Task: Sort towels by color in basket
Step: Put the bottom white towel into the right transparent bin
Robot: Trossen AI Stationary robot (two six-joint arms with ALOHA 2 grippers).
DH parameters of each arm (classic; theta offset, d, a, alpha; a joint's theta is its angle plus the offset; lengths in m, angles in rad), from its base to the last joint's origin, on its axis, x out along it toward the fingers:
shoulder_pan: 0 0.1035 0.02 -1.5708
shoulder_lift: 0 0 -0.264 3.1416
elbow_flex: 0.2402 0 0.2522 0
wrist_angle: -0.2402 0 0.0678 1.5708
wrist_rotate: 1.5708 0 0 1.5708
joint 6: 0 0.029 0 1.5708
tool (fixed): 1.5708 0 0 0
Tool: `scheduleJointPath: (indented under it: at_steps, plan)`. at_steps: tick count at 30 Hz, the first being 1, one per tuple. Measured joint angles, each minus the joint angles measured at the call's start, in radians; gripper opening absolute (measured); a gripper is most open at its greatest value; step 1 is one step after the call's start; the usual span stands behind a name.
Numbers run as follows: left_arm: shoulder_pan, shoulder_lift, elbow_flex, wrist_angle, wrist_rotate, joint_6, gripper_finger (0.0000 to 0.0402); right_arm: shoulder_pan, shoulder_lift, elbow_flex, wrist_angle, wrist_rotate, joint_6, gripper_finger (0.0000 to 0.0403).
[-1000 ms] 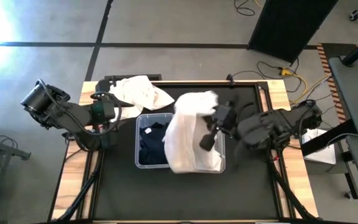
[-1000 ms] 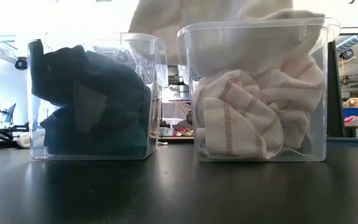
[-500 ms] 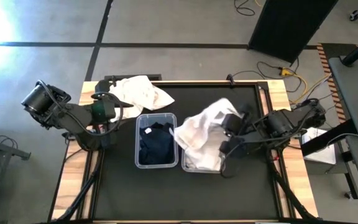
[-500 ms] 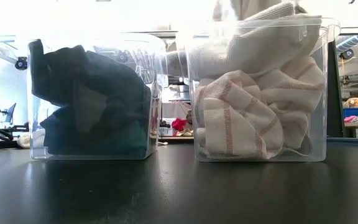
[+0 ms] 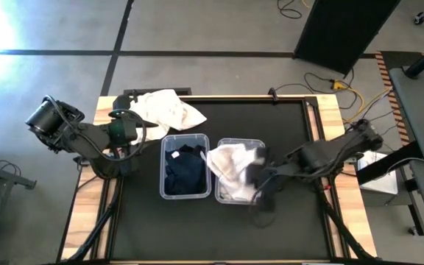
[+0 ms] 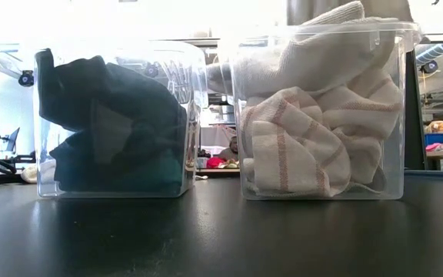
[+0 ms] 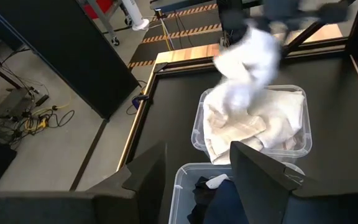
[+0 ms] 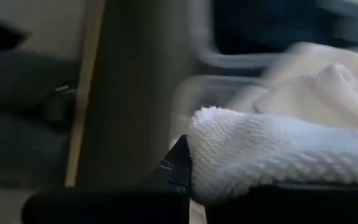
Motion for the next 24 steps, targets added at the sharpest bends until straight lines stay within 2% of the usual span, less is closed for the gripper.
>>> scheduleJointPath:
  at_steps: [5, 10, 17, 21, 24]
  plan:
    - [0.0, 0.0, -0.006, 0.001, 0.0, 0.0, 0.0162, -0.018, 0.105, -0.023, 0.232, -0.256, -0.171, 0.0012]
    - [0.0, 0.0, -0.022, 0.0, 0.0, 0.0, 0.0162, -0.107, 0.213, -0.03, 0.246, -0.262, -0.215, 0.0012]
    - [0.0, 0.0, -0.039, -0.002, 0.0, -0.001, 0.0162, -0.275, 0.307, -0.113, 0.149, -0.259, -0.139, 0.0012]
    - [0.0, 0.0, -0.039, -0.002, 0.0, -0.003, 0.0162, -0.287, 0.351, -0.171, 0.196, -0.258, -0.139, 0.0013]
    - [0.0, -0.001, -0.039, -0.003, 0.0, 0.0, 0.0162, -0.274, 0.385, -0.177, 0.243, -0.309, -0.159, 0.0024]
